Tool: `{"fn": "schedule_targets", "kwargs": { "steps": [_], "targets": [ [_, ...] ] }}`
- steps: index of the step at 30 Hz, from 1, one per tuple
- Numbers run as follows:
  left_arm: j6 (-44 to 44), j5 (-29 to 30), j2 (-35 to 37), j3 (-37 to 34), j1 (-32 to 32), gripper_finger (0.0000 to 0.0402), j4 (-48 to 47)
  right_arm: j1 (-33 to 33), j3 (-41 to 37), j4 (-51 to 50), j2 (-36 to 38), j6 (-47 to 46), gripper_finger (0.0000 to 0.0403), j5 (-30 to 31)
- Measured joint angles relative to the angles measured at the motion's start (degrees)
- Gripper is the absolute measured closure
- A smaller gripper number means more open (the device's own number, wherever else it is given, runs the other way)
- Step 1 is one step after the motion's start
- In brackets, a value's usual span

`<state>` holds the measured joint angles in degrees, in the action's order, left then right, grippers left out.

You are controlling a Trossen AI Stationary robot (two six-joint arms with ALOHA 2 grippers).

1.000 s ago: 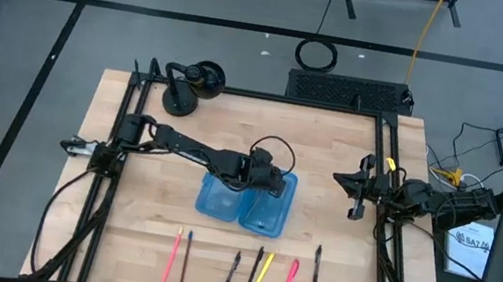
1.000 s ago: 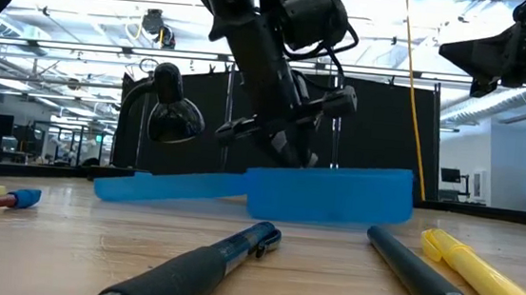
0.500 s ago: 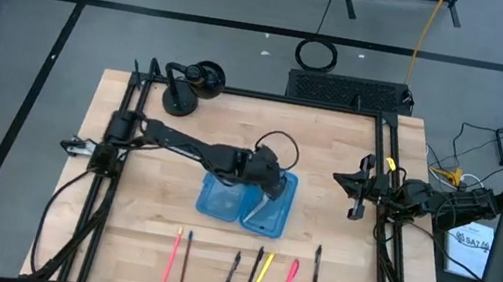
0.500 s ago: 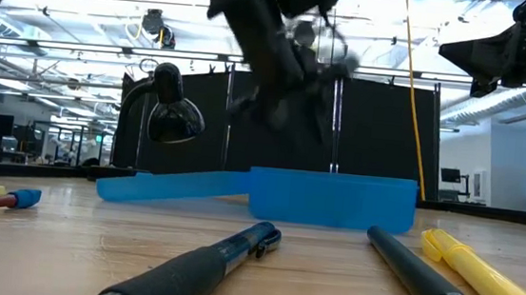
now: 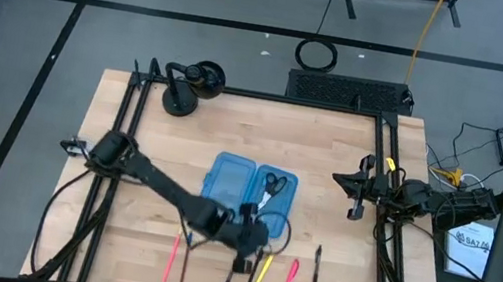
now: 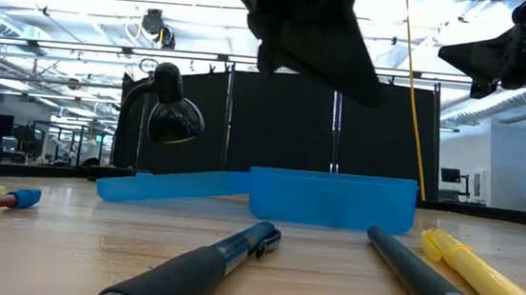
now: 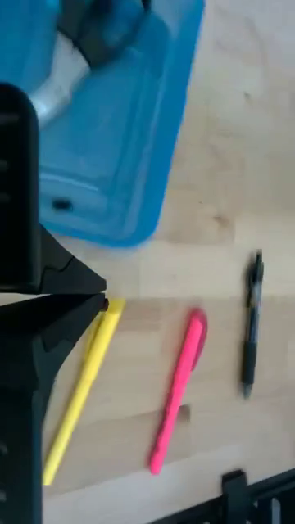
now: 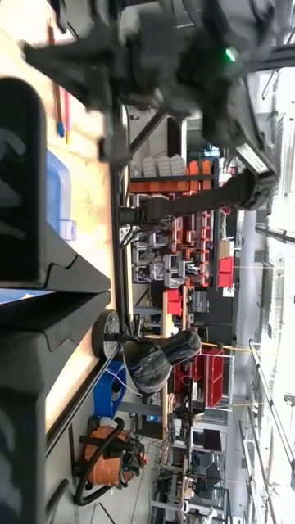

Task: Pick & place school supplies into a supply box
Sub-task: Adjust the blue supply box

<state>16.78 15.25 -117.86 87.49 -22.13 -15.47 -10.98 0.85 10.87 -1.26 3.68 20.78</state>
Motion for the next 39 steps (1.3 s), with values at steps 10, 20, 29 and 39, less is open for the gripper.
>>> {"fn": "schedule_targets", "kwargs": {
  "steps": [10,20,29,39],
  "targets": [
    [5.7,7.3,-5.0,0.0,-1.1,0.0399,3.6,0.0,0.0,-0.4,0.0,-1.3,0.0403,0.0],
    [7.9,7.7,-8.1,0.1,-1.0,0.04,9.0,0.0,0.0,-1.0,-0.2,-3.0,0.0403,0.0],
    [9.5,6.1,-9.1,0.1,1.8,0.0401,9.3,0.0,0.0,-0.9,-0.3,-2.9,0.0403,0.0],
    [9.1,7.3,-9.5,0.0,3.5,0.0401,8.1,0.0,0.0,-0.9,-0.3,-2.8,0.0403,0.0]
  ]
}}
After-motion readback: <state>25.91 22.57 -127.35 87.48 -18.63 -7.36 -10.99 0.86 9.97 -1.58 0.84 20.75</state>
